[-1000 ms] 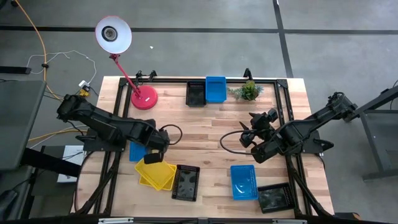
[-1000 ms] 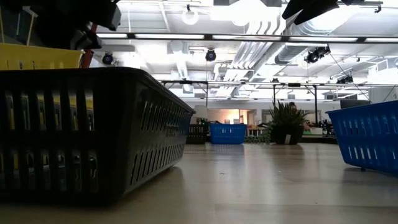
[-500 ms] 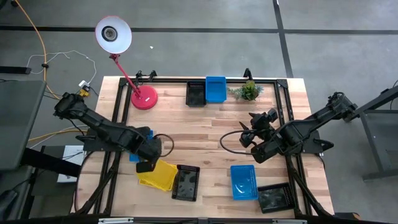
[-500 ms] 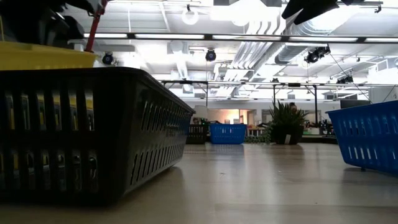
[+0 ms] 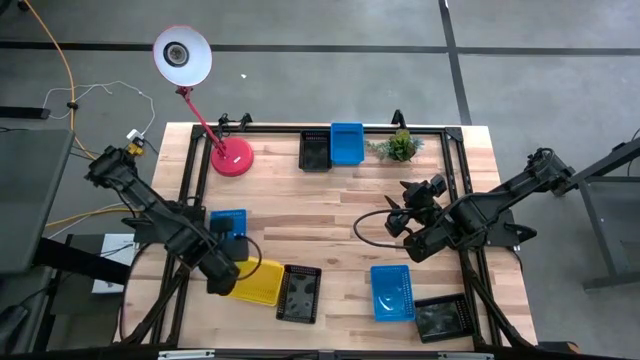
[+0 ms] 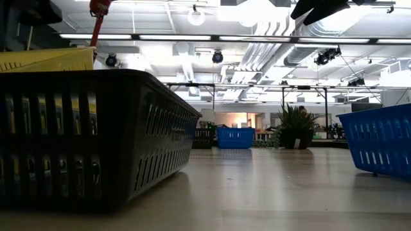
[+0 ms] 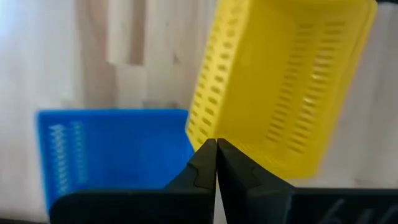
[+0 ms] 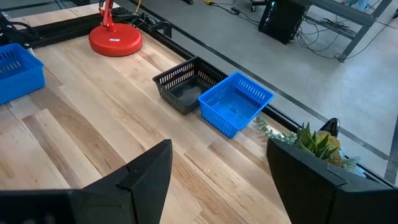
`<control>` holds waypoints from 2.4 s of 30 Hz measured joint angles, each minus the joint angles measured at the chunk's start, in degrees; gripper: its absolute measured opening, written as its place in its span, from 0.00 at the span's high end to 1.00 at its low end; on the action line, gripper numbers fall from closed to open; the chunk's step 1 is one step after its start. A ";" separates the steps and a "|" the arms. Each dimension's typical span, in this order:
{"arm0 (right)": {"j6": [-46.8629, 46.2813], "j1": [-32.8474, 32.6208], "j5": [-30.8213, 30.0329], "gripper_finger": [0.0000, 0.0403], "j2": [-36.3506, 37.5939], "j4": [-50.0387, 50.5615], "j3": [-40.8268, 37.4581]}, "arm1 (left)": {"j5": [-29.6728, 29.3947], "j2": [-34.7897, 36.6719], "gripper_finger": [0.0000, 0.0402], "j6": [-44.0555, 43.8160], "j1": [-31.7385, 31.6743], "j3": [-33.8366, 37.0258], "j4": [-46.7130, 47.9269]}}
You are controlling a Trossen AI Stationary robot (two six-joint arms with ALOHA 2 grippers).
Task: Stack baskets by color
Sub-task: Stack the right yellow bin on the left stacked yellow bins, then adjust the stacked yellow bins
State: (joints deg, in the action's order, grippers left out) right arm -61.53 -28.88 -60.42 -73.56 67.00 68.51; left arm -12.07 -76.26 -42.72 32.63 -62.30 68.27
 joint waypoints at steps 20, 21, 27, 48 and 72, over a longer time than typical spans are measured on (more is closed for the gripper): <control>-0.01 0.00 0.00 0.38 0.00 -0.04 0.00 | -54.15 -0.68 1.00 -26.15 17.11 13.68 -25.84; -0.01 0.00 -0.05 0.38 0.00 -0.05 0.00 | -56.20 -0.93 1.00 -29.47 17.87 14.99 -25.81; -0.01 0.02 -0.25 0.38 0.02 -0.44 0.02 | -58.63 -3.79 1.00 -39.45 19.23 19.77 -26.65; 0.01 0.02 -0.68 0.38 0.00 -1.31 0.02 | -53.47 -13.26 1.00 -34.06 13.92 20.17 -35.46; 0.47 0.02 -0.79 0.38 0.00 -1.28 0.02 | -26.97 -10.64 1.00 -5.50 13.50 5.23 -27.64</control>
State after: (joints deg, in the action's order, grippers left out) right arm -61.06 -28.86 -61.21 -73.56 65.73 68.53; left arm -39.05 -86.90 -48.22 46.13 -57.07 40.64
